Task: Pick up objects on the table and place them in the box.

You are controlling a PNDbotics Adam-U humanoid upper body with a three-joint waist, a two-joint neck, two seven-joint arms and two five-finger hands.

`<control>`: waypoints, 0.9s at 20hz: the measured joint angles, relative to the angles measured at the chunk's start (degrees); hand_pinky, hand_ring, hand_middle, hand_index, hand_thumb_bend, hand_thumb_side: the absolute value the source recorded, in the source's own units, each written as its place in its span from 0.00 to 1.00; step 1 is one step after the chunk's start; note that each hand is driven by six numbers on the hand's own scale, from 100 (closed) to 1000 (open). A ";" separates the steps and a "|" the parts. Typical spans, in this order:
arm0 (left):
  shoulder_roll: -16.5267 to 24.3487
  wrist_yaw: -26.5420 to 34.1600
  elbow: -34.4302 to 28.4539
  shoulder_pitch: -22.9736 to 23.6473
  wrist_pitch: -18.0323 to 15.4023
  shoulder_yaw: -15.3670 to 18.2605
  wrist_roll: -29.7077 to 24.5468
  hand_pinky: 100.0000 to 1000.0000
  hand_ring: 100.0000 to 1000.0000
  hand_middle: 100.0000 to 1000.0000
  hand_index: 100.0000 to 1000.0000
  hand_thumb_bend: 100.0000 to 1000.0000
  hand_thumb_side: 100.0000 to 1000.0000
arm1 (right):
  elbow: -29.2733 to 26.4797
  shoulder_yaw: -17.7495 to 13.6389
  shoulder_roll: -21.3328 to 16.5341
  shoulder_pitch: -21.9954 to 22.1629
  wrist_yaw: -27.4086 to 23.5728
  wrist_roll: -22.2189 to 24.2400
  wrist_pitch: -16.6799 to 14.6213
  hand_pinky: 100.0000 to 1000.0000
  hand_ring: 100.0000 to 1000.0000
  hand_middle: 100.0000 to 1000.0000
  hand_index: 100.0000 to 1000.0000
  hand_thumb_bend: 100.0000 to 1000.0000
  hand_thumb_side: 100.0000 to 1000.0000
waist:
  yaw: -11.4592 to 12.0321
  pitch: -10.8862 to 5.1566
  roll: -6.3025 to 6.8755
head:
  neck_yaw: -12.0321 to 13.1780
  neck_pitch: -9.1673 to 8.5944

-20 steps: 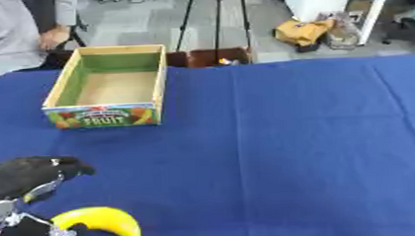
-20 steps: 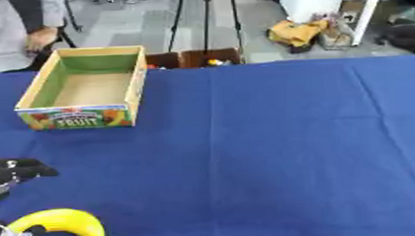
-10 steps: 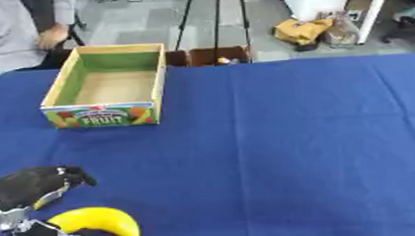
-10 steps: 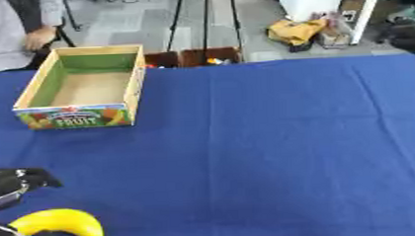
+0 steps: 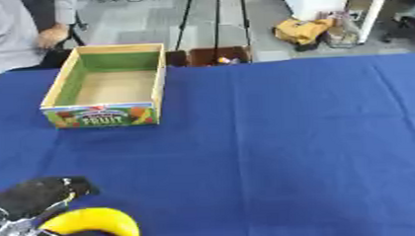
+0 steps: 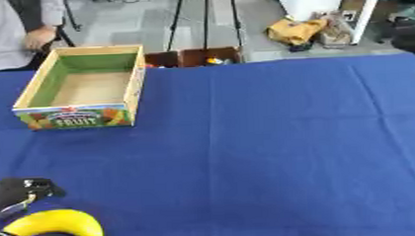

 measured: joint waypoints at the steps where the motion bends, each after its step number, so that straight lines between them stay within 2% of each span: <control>1: -0.27 -0.38 0.43 0.04 -0.26 -0.04 0.58 0.50 0.76 0.75 0.86 0.22 0.23 | 0.00 0.00 0.01 0.00 0.00 0.00 0.00 0.79 0.86 0.73 0.86 0.00 1.00 | 0.00 0.01 0.00 | 0.01 -0.01; 13: -1.85 -3.05 3.77 0.48 -2.03 0.03 6.11 0.39 0.70 0.70 0.80 0.18 0.20 | 0.00 0.00 0.42 -0.26 0.00 0.02 0.01 0.79 0.86 0.73 0.86 0.00 1.00 | 0.00 0.16 0.01 | 0.27 -0.05; 18: -1.89 -2.91 3.97 0.55 -2.45 0.17 6.84 0.39 0.69 0.69 0.79 0.15 0.20 | 0.00 0.00 0.43 -0.27 0.01 0.03 0.01 0.79 0.86 0.73 0.86 0.00 1.00 | 0.12 0.25 0.02 | 0.28 -0.05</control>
